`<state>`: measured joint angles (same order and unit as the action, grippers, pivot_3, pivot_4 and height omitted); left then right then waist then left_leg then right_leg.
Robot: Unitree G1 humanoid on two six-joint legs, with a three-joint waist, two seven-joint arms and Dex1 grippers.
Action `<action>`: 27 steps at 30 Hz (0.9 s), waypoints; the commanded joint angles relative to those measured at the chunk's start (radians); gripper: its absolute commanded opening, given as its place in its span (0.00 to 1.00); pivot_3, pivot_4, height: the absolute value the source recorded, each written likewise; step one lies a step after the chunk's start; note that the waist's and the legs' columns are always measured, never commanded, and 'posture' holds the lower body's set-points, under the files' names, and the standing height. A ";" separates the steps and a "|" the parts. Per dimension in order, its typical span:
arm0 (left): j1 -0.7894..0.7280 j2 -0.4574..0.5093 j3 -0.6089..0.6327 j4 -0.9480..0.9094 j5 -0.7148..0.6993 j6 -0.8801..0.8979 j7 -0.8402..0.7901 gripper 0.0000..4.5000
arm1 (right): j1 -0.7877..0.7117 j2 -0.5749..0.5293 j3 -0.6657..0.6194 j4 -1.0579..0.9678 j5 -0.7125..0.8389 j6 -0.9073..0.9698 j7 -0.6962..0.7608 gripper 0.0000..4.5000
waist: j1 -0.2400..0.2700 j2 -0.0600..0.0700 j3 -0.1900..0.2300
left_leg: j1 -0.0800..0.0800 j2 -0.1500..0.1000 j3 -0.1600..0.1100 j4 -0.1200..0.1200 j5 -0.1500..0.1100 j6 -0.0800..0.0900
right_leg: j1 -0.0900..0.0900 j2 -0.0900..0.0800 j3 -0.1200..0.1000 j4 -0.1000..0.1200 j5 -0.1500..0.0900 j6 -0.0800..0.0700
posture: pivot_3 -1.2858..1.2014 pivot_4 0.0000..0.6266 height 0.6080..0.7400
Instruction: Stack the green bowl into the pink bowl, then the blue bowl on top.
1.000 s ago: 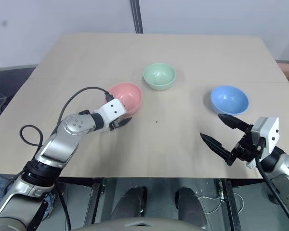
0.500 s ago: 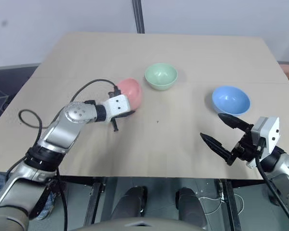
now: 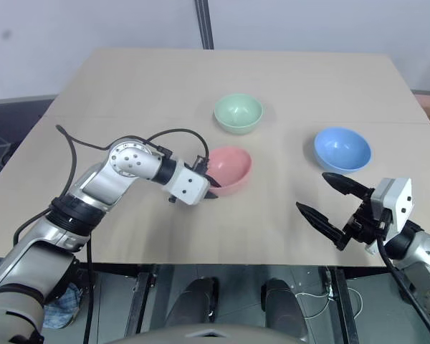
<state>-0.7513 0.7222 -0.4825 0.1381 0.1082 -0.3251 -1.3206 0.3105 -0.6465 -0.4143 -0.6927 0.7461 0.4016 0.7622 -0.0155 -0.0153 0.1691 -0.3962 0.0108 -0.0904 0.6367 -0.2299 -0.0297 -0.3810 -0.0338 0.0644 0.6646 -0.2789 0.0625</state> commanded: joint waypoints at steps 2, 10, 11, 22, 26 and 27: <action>-0.047 -0.034 0.007 0.052 0.000 -0.152 -0.001 0.74 | 0.021 0.008 -0.027 -0.045 -0.006 -0.035 -0.010 1.00 | 0.001 0.000 0.000 | 0.000 0.000 0.000 0.001 0.000 0.000 | 0.000 0.000 0.000 0.000 0.000 0.000 | 0.52 0.24 1.00; -0.090 -0.102 0.071 0.152 -0.097 -0.180 0.014 0.99 | 0.030 0.007 -0.026 -0.047 -0.008 -0.043 -0.017 1.00 | -0.006 0.000 0.000 | 0.000 0.000 0.000 0.001 0.000 0.000 | 0.000 0.000 0.000 0.001 0.000 0.000 | 0.52 0.24 1.00; -0.085 -0.099 0.093 0.149 -0.148 -0.120 -0.005 0.99 | 0.028 0.005 -0.026 -0.047 -0.007 -0.043 -0.017 1.00 | -0.006 0.000 0.000 | 0.000 0.000 0.000 0.001 0.000 0.000 | 0.000 0.000 0.000 0.001 0.000 0.000 | 0.52 0.24 1.00; 0.077 0.039 0.438 0.004 -0.657 0.622 -0.076 0.99 | -0.067 -0.036 0.007 0.023 -0.014 0.004 -0.026 1.00 | -0.029 0.000 0.001 | 0.001 0.001 0.000 0.002 0.000 0.000 | 0.000 0.000 0.000 0.003 0.000 0.000 | 0.52 0.24 1.00; 0.186 0.081 0.580 -0.063 -0.753 0.765 0.004 0.99 | -0.207 -0.052 0.049 0.119 -0.091 0.058 -0.132 1.00 | -0.029 0.000 0.002 | 0.002 0.001 0.000 0.002 0.000 0.000 | 0.000 0.000 0.001 0.005 0.000 0.000 | 0.52 0.24 1.00; 0.209 0.087 0.611 -0.078 -0.770 0.787 0.020 0.99 | -0.243 -0.055 0.061 0.141 -0.104 0.080 -0.157 1.00 | -0.028 0.000 0.002 | 0.003 0.001 0.000 0.003 0.000 0.000 | 0.000 0.000 0.001 0.006 0.000 0.000 | 0.52 0.24 1.00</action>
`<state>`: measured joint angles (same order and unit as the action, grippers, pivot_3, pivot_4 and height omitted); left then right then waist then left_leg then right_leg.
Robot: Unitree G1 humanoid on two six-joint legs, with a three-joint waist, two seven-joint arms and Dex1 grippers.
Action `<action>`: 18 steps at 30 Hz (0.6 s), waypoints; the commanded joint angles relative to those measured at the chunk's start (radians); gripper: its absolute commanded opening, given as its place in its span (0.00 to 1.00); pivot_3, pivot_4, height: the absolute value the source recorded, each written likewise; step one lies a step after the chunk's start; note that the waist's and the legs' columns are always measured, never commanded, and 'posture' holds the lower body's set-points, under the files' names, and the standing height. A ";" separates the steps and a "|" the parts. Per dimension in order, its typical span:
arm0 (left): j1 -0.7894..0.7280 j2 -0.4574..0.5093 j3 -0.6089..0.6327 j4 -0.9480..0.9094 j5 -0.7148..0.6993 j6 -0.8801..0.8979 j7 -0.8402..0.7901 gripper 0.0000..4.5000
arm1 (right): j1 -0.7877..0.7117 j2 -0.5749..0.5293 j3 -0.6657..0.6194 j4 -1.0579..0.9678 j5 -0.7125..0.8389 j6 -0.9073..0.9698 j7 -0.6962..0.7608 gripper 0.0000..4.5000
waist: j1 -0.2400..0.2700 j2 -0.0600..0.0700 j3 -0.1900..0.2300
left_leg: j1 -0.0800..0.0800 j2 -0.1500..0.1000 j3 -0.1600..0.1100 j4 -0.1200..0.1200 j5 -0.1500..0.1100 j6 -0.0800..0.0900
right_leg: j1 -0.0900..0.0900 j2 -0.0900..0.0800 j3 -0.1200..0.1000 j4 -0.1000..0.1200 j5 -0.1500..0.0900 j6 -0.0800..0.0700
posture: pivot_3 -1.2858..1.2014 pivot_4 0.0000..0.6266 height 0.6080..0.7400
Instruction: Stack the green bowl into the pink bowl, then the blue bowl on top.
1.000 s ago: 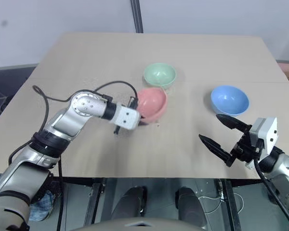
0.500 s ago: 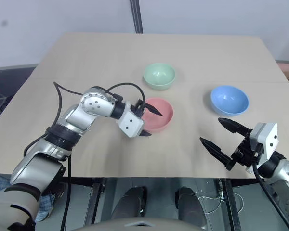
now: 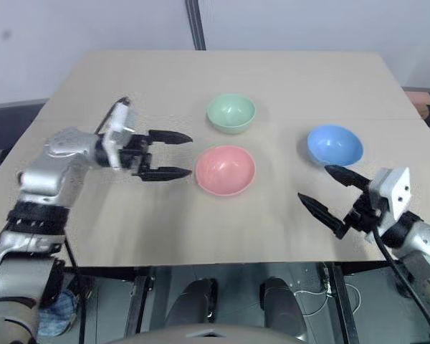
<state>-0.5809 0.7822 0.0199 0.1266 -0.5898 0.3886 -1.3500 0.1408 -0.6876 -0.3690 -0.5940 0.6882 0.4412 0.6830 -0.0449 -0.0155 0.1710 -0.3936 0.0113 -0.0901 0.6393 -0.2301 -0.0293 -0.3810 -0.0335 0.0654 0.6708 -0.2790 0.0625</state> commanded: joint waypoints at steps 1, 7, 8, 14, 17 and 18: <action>0.073 0.038 0.151 -0.085 -0.092 0.094 0.066 0.99 | -0.132 -0.027 0.048 0.076 -0.065 0.077 -0.098 1.00 | 0.004 0.000 0.001 | 0.000 0.000 0.000 0.000 0.000 0.000 | 0.000 0.000 0.000 0.001 0.000 0.000 | 0.52 0.24 1.00; 0.254 0.083 0.341 -0.198 -0.174 0.167 0.121 0.99 | -0.487 -0.029 0.280 0.291 -0.217 0.108 -0.073 1.00 | 0.003 0.001 0.005 | 0.000 0.000 0.000 0.000 0.000 0.000 | -0.002 0.000 0.000 0.002 0.000 0.000 | 0.52 0.24 1.00; 0.276 0.087 0.361 -0.211 -0.183 0.173 0.126 0.99 | -0.535 -0.020 0.315 0.321 -0.242 0.122 -0.080 1.00 | 0.003 0.001 0.006 | -0.001 0.000 0.000 0.000 0.000 0.000 | -0.002 0.000 0.000 0.002 0.000 0.000 | 0.52 0.24 1.00; 0.410 0.080 0.507 -0.301 -0.273 0.234 0.184 0.99 | -0.843 0.076 0.533 0.556 -0.374 0.222 -0.047 1.00 | 0.001 0.000 0.007 | -0.004 0.000 0.001 -0.001 0.000 0.000 | -0.008 -0.001 0.001 0.005 0.000 -0.001 | 0.52 0.24 1.00; 0.462 0.076 0.547 -0.323 -0.288 0.244 0.207 0.99 | -0.953 0.141 0.596 0.670 -0.436 0.160 -0.015 1.00 | 0.004 0.000 0.007 | -0.006 0.000 0.002 -0.001 0.000 0.000 | -0.012 -0.001 0.002 0.007 0.000 -0.001 | 0.52 0.24 1.00; 0.475 0.073 0.556 -0.330 -0.293 0.245 0.216 0.99 | -0.982 0.161 0.617 0.704 -0.452 0.142 0.005 1.00 | 0.005 0.000 0.008 | -0.007 -0.001 0.002 -0.001 0.000 0.000 | -0.013 -0.001 0.002 0.007 0.000 -0.001 | 0.52 0.24 1.00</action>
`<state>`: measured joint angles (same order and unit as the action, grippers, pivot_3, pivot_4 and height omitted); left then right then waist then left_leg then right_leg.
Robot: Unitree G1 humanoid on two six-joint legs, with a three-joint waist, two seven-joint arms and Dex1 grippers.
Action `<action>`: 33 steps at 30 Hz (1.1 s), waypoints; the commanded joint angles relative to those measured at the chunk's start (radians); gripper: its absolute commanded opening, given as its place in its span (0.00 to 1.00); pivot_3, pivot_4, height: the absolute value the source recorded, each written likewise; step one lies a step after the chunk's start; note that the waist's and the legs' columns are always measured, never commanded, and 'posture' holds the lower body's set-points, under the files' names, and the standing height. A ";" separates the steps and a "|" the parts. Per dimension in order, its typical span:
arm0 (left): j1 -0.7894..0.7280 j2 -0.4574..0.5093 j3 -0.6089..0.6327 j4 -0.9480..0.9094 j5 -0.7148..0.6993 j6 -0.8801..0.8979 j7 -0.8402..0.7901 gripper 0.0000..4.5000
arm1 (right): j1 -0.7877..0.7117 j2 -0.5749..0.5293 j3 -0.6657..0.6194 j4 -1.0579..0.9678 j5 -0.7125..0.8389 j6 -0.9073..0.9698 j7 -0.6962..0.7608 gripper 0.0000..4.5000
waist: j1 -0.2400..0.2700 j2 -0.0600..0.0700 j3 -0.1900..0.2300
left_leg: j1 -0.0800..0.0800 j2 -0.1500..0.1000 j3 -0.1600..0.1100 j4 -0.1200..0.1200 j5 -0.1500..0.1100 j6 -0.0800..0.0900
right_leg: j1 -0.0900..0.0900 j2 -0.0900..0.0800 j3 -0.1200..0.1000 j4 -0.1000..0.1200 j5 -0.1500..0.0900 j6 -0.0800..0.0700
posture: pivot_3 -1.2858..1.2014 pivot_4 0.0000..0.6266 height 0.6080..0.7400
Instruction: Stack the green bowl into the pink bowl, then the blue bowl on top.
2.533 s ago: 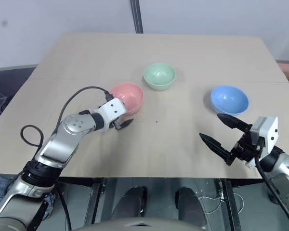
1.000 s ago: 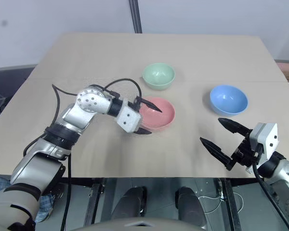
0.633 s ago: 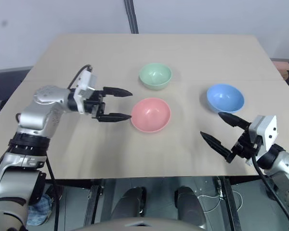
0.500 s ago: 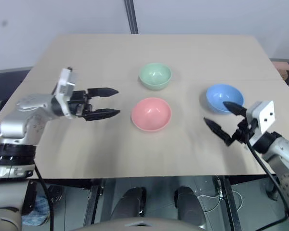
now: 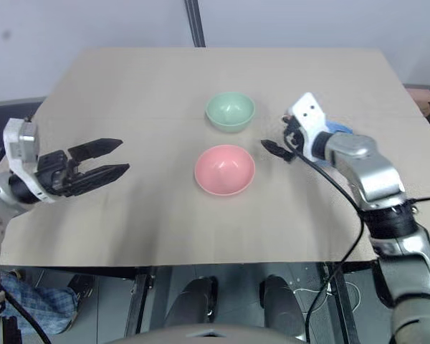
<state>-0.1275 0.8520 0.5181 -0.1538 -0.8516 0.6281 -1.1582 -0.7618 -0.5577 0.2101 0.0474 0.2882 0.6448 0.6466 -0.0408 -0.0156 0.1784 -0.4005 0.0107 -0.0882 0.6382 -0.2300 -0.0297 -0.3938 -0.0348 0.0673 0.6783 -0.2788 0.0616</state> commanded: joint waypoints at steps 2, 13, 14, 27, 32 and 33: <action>0.045 -0.007 0.075 -0.065 -0.042 0.004 0.049 0.99 | -0.137 0.075 0.079 0.153 -0.112 -0.123 0.046 1.00 | -0.002 0.000 0.000 | -0.001 0.000 0.000 0.000 0.000 0.000 | -0.001 0.000 0.000 0.000 0.000 0.000 | 0.52 0.24 1.00; 0.077 -0.047 0.116 -0.112 -0.092 -0.011 0.141 0.99 | -0.408 0.268 0.229 0.645 -0.402 -0.411 0.054 1.00 | -0.004 0.000 0.001 | -0.001 0.000 0.001 -0.001 0.000 0.000 | -0.002 0.000 0.001 0.001 0.000 0.000 | 0.52 0.24 1.00; 0.076 -0.047 0.119 -0.109 -0.095 -0.011 0.145 0.99 | -0.424 0.282 0.232 0.682 -0.419 -0.428 0.049 1.00 | -0.005 0.000 0.001 | -0.001 0.000 0.001 -0.001 0.000 0.000 | -0.002 0.000 0.001 0.001 0.000 0.000 | 0.52 0.24 1.00; 0.102 -0.050 0.113 -0.108 -0.084 -0.049 0.139 1.00 | -0.594 0.443 0.253 1.066 -0.594 -0.496 0.014 0.94 | -0.030 0.000 0.001 | 0.000 0.000 0.001 -0.003 0.000 -0.001 | -0.003 0.000 0.001 0.001 0.000 -0.001 | 0.52 0.24 1.00; 0.100 -0.051 0.108 -0.104 -0.085 -0.057 0.137 1.00 | -0.618 0.470 0.247 1.129 -0.626 -0.496 0.006 0.52 | -0.032 0.001 0.002 | 0.000 0.000 0.001 -0.004 0.000 -0.001 | -0.003 0.000 0.001 0.001 0.000 -0.001 | 0.52 0.24 1.00; 0.100 -0.050 0.106 -0.103 -0.084 -0.058 0.134 1.00 | -0.621 0.473 0.246 1.137 -0.631 -0.496 0.003 0.41 | -0.032 0.001 0.002 | 0.000 0.000 0.001 -0.004 0.000 -0.001 | -0.003 0.000 0.001 0.001 0.000 -0.001 | 0.52 0.24 1.00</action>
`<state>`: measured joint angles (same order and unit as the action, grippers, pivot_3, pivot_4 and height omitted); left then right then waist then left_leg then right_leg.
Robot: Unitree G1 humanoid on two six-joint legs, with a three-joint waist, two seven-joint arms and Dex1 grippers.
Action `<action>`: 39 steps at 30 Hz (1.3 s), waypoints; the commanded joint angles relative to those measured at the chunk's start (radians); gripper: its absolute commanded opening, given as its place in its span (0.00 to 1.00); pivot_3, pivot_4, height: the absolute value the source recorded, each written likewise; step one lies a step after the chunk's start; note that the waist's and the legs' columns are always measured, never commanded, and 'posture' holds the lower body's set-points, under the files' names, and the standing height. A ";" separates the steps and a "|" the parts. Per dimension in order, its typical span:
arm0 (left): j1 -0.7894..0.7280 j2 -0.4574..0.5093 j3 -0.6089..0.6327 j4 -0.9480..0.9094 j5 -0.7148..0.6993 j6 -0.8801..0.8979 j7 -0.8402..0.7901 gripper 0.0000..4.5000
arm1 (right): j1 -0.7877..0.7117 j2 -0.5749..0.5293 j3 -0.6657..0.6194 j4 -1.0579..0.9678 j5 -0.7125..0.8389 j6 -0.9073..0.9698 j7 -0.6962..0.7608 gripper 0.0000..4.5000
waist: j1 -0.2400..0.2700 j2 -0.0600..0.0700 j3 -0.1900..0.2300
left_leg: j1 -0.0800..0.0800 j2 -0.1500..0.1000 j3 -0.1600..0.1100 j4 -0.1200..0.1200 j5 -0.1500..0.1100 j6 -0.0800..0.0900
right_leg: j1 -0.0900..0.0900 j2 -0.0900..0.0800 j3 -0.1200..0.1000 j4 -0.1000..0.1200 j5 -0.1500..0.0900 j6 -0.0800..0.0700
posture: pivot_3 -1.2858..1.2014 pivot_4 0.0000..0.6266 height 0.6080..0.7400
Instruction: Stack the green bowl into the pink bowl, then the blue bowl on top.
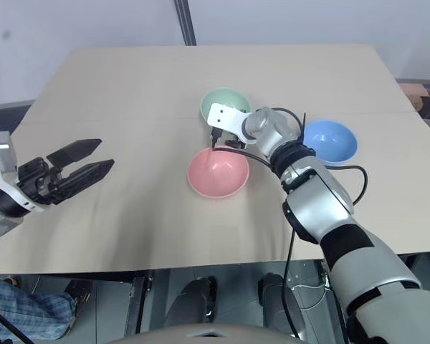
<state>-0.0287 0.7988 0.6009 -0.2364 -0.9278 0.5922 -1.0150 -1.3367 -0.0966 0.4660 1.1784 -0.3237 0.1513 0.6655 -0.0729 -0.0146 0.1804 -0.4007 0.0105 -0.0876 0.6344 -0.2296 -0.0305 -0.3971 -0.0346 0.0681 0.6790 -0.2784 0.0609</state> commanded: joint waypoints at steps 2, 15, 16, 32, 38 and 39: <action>-0.003 0.004 0.018 -0.016 -0.006 -0.025 -0.012 1.00 | -0.054 0.019 -0.018 0.020 -0.023 -0.007 -0.023 0.19 | 0.000 0.000 0.000 | 0.000 0.000 0.000 0.000 0.000 0.000 | 0.000 0.000 0.000 0.000 0.000 0.000 | 0.52 0.24 1.00; -0.027 0.007 -0.022 0.008 0.008 -0.037 -0.032 1.00 | -0.054 -0.026 -0.072 -0.168 0.028 -0.152 0.121 0.00 | 0.000 0.000 0.001 | 0.000 0.000 0.000 0.000 0.000 0.000 | 0.000 0.000 0.000 0.000 0.000 0.000 | 0.52 0.24 1.00; -0.030 0.009 -0.028 0.012 0.011 -0.039 -0.038 1.00 | -0.016 -0.058 -0.082 -0.283 0.060 -0.146 0.197 0.00 | 0.001 0.000 0.002 | 0.000 0.000 0.000 0.000 0.000 0.000 | 0.000 0.000 0.000 0.000 0.000 0.000 | 0.52 0.24 1.00; -0.201 0.023 -0.175 0.122 0.069 -0.044 -0.125 1.00 | 0.541 -0.456 0.027 -1.589 0.280 0.382 0.627 0.00 | 0.008 -0.001 0.001 | 0.001 0.001 -0.002 0.002 0.000 0.000 | 0.002 0.001 -0.003 0.002 0.000 0.000 | 0.52 0.24 1.00; -0.244 0.023 -0.206 0.155 0.087 -0.045 -0.146 1.00 | 0.544 -0.459 0.051 -1.620 0.269 0.425 0.583 0.33 | 0.009 -0.001 0.001 | 0.000 0.000 -0.002 0.002 0.000 0.000 | 0.001 0.000 -0.002 0.001 0.000 0.000 | 0.52 0.24 1.00; -0.247 0.023 -0.208 0.158 0.088 -0.045 -0.148 1.00 | 0.542 -0.458 0.052 -1.621 0.269 0.432 0.576 0.42 | 0.009 -0.001 0.002 | 0.000 0.000 -0.002 0.002 0.000 0.000 | 0.001 0.000 -0.002 0.000 0.000 0.000 | 0.52 0.24 1.00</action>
<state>-0.2626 0.8059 0.3818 -0.0746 -0.8435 0.5568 -1.1526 -0.7808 -0.5562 0.5271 -0.3972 -0.0570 0.5717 1.2558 -0.0638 -0.0155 0.1819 -0.4009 0.0109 -0.0894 0.6360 -0.2297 -0.0306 -0.3961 -0.0345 0.0658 0.6791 -0.2784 0.0612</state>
